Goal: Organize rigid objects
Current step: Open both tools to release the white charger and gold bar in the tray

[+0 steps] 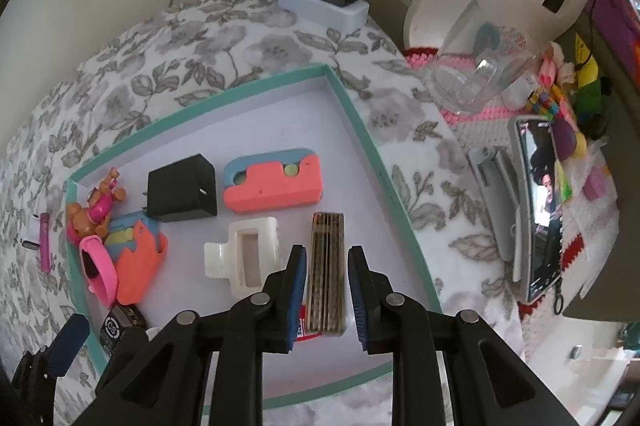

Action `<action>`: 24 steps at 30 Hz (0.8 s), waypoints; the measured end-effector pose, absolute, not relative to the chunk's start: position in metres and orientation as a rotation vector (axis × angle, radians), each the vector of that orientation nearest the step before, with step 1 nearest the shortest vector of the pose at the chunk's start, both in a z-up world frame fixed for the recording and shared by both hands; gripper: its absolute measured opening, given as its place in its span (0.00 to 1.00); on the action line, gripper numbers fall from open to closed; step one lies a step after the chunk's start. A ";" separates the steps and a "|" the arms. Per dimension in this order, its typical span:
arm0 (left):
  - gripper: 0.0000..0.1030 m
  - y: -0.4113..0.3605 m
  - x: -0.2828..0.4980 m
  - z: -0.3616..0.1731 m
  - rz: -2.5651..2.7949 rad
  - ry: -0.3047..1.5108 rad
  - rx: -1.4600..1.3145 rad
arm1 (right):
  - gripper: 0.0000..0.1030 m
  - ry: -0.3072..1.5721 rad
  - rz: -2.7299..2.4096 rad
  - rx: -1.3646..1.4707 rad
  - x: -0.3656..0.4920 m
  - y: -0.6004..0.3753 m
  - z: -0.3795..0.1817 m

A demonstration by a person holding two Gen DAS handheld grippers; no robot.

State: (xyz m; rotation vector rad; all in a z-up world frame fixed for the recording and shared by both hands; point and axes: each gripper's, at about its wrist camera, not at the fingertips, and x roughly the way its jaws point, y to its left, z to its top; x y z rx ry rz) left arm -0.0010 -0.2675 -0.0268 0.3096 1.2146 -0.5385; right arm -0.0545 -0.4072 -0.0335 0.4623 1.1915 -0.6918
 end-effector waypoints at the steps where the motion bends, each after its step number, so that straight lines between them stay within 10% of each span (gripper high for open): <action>1: 0.61 -0.267 0.000 -0.026 -0.535 1.213 0.305 | 0.31 1.185 -0.692 0.458 -0.054 -0.407 -0.031; 15: 0.62 -0.230 0.029 -0.009 -0.412 1.184 0.195 | 0.35 1.110 -0.655 0.400 -0.047 -0.386 -0.003; 24: 0.84 -0.188 0.058 -0.005 -0.265 1.189 0.081 | 0.51 1.072 -0.568 0.346 -0.032 -0.355 0.012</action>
